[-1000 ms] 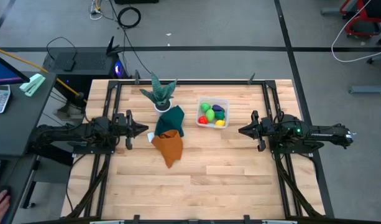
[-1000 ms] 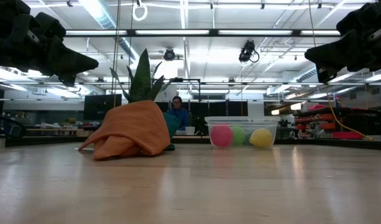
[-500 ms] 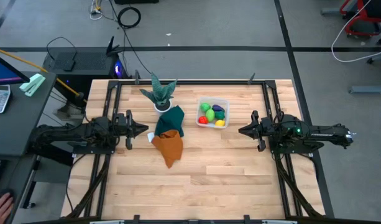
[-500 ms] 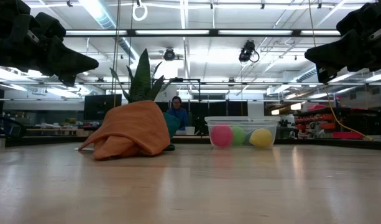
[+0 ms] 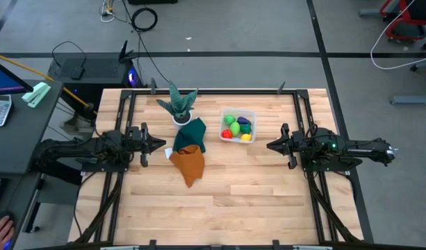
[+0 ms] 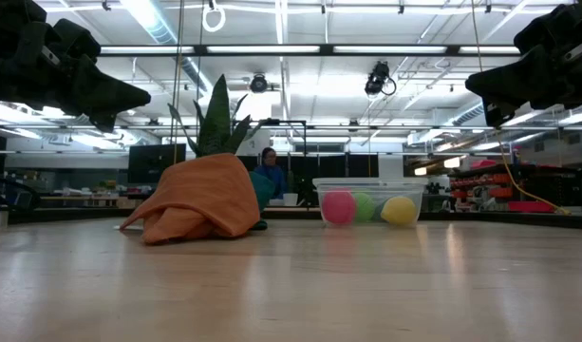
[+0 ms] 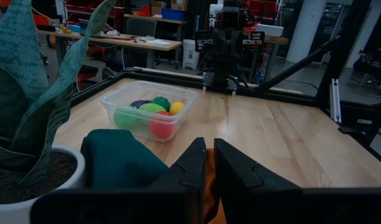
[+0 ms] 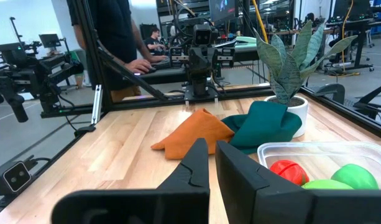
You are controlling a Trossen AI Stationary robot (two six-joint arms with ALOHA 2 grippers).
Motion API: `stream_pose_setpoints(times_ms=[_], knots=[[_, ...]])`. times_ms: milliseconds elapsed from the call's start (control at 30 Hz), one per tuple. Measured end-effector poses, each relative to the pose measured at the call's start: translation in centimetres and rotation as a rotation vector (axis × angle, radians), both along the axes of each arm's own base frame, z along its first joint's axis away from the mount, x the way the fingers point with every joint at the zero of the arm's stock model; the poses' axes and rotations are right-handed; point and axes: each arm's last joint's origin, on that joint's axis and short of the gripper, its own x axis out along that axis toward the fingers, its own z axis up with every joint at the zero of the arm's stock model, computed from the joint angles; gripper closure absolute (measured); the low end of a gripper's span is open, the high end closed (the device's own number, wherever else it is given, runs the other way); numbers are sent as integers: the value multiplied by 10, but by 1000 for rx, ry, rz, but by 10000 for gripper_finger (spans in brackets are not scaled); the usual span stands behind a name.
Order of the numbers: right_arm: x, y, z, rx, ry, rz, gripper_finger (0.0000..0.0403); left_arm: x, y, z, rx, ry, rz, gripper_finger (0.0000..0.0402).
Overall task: Pick and placing Produce into tupperware
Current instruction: Return to Home Position
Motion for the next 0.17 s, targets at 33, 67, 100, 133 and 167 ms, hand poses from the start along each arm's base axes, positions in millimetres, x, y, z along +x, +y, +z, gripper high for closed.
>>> stream_pose_setpoints(times_ms=[33,67,100,133,167], knots=[[0,0,0,0,0,0,403,0,0,0,0,0,0,361],[0,0,0,0,0,0,403,0,0,0,0,0,0,361],[0,0,0,0,0,0,403,0,0,0,0,0,0,362],[0,0,0,0,0,0,403,0,0,0,0,0,0,363],[0,0,0,0,0,0,403,0,0,0,0,0,0,365]])
